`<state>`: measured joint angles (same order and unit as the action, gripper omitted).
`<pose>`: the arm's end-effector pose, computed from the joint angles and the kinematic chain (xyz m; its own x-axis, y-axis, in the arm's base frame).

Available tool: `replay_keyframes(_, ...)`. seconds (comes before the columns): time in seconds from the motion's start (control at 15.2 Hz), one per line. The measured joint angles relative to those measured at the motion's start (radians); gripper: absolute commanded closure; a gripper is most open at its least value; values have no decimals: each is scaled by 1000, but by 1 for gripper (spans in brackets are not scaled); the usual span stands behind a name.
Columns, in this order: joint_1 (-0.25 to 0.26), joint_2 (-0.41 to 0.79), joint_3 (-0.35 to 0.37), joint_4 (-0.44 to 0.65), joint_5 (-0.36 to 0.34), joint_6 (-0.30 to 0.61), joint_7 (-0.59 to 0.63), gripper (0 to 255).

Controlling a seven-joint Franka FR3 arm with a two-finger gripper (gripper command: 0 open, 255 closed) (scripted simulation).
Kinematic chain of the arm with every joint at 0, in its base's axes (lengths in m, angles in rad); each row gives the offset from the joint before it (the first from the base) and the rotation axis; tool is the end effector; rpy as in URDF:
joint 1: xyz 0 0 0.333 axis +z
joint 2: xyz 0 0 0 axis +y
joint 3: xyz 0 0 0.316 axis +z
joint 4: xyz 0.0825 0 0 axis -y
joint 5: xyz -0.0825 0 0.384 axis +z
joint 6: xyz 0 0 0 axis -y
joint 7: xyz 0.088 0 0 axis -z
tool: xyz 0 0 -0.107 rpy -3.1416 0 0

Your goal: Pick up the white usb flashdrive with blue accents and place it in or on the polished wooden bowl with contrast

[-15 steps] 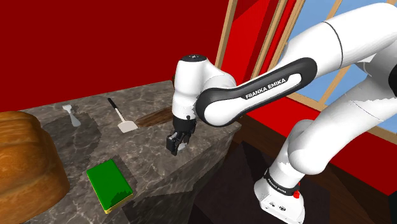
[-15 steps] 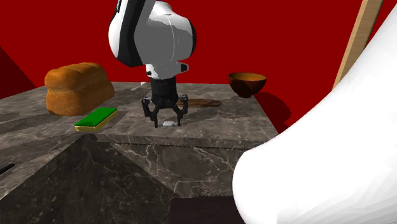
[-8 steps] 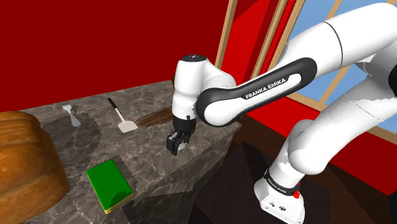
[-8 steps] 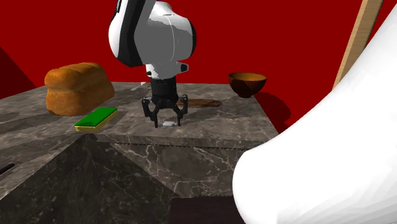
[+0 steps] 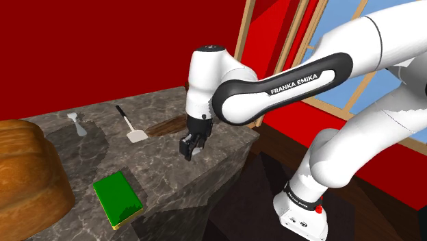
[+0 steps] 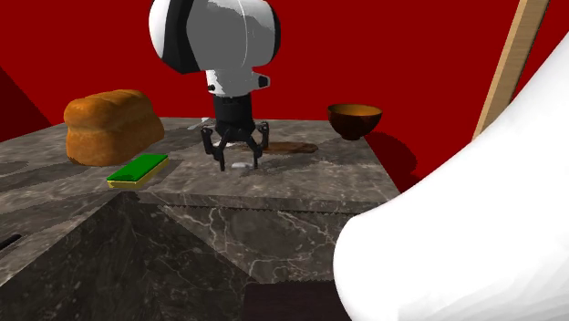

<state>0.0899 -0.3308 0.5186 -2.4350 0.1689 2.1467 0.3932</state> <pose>0.3596 0.2620 0.4115 0.9948 0.1002 0.0165 0.1000 -0.9949 0.0142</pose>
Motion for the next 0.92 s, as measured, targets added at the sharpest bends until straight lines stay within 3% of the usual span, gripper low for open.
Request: replay_keyframes(0.92,1,-67,-37,138,3,-202,-16,255)
